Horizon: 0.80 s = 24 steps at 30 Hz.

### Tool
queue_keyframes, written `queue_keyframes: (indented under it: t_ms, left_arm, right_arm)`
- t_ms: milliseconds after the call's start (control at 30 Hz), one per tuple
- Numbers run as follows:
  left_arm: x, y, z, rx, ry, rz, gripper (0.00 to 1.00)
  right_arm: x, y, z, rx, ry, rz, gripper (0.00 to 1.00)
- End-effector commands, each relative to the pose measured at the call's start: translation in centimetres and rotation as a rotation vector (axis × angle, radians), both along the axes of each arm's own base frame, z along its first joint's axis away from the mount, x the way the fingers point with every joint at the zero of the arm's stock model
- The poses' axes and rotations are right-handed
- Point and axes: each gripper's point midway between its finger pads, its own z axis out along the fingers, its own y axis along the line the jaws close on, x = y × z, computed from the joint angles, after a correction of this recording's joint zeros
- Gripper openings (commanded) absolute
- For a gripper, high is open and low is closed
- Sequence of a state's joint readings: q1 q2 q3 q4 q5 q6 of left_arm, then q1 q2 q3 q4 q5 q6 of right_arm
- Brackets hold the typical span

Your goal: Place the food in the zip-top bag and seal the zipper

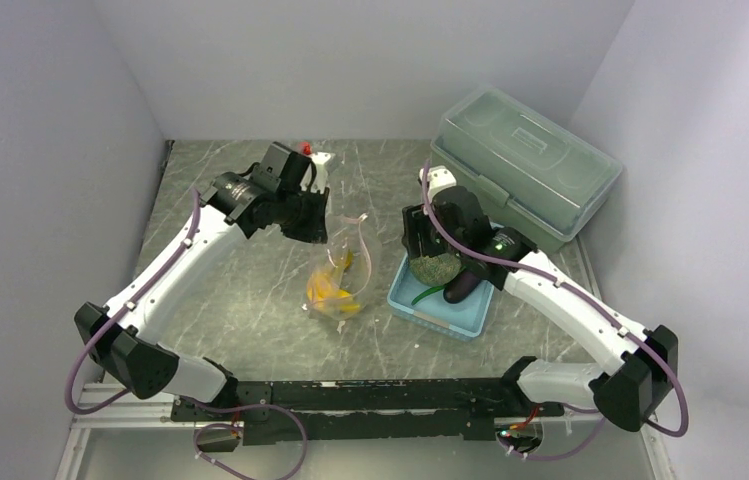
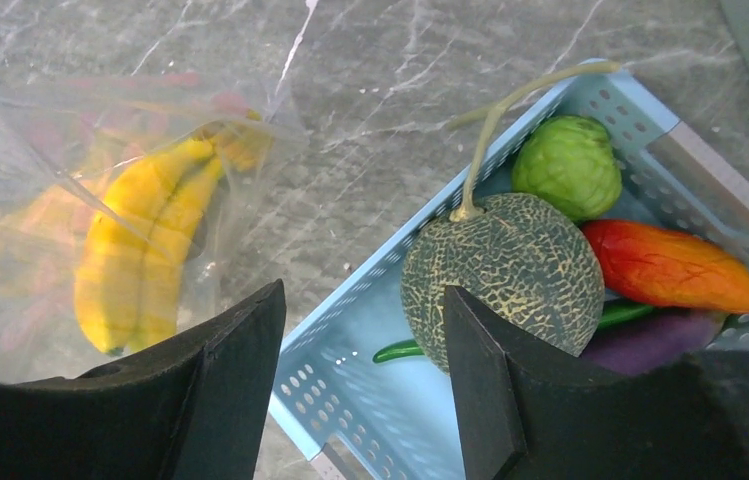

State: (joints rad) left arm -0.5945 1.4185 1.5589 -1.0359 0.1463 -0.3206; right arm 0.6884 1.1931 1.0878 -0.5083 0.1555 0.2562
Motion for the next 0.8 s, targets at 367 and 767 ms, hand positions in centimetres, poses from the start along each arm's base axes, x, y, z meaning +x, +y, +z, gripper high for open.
queue_keyframes:
  t_ms: [367, 767]
  left_arm:
    - [0.9, 0.2, 0.7, 0.008, -0.057, 0.049, 0.00]
    - [0.7, 0.0, 1.1, -0.016, -0.067, 0.044, 0.00]
  right_arm:
    - [-3.8, 3.9, 8.0, 0.333, -0.031, 0.203, 0.57]
    - [-7.5, 8.6, 10.1, 0.379, 0.033, 0.338, 0.59]
